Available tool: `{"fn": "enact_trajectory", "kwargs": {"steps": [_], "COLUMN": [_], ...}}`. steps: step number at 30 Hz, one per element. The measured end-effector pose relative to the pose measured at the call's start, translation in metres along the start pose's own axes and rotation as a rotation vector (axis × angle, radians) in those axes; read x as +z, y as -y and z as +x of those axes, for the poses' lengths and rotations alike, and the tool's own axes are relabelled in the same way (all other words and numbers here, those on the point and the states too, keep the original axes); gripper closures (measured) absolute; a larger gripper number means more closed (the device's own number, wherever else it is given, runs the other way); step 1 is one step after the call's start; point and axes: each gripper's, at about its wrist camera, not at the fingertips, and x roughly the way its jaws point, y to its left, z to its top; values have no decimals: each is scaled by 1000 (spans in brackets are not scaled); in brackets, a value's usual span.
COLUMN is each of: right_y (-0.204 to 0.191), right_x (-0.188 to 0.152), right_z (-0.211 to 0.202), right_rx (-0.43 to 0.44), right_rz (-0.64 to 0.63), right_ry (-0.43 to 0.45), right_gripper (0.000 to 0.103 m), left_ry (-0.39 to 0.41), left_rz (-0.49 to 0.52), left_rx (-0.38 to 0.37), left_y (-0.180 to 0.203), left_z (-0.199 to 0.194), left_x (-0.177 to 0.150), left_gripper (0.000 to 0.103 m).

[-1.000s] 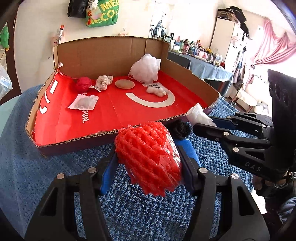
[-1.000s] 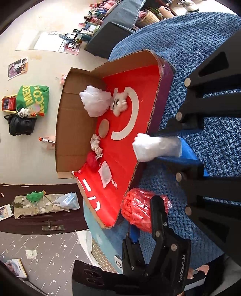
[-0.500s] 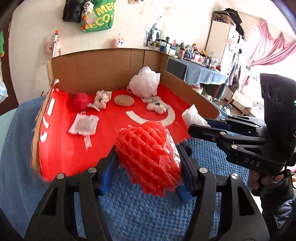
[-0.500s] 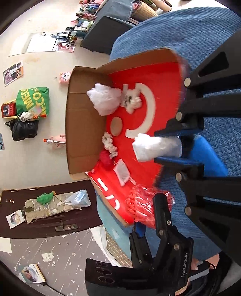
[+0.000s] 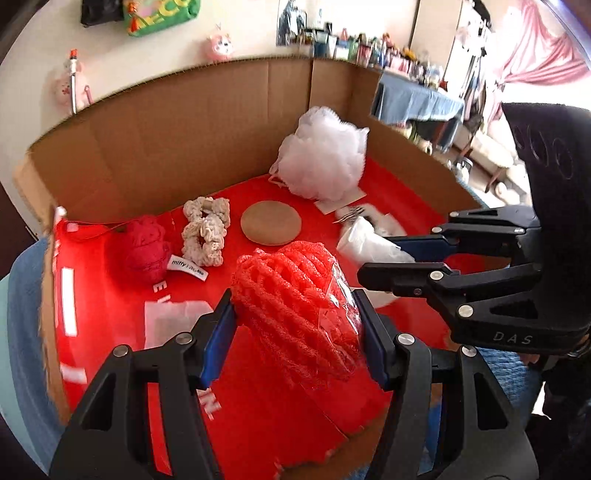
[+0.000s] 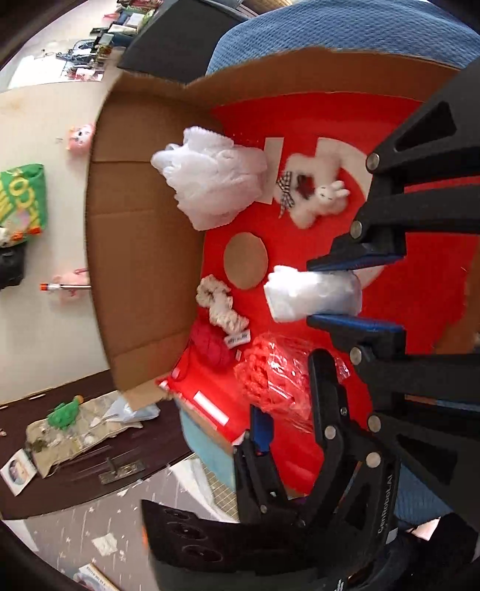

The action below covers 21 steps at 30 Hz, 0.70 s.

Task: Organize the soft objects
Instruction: 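Carry the red mesh heart and tissue packet into the red box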

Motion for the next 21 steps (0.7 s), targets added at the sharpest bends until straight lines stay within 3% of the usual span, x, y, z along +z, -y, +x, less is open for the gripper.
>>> {"fn": "enact_trajectory", "kwargs": {"steps": [9, 21], "right_y": [6, 11], "right_x": [11, 13], "right_z": [33, 44], "right_rx": [-49, -38], "right_rz": [-37, -48], "right_ry": [-106, -159], "right_gripper": [77, 77], "left_ry": [-89, -110], "left_rz": [18, 42], "left_rx": [5, -22], "left_y": [-12, -15], "left_z": [32, 32], "left_x": [12, 15], "left_gripper": [44, 44]}}
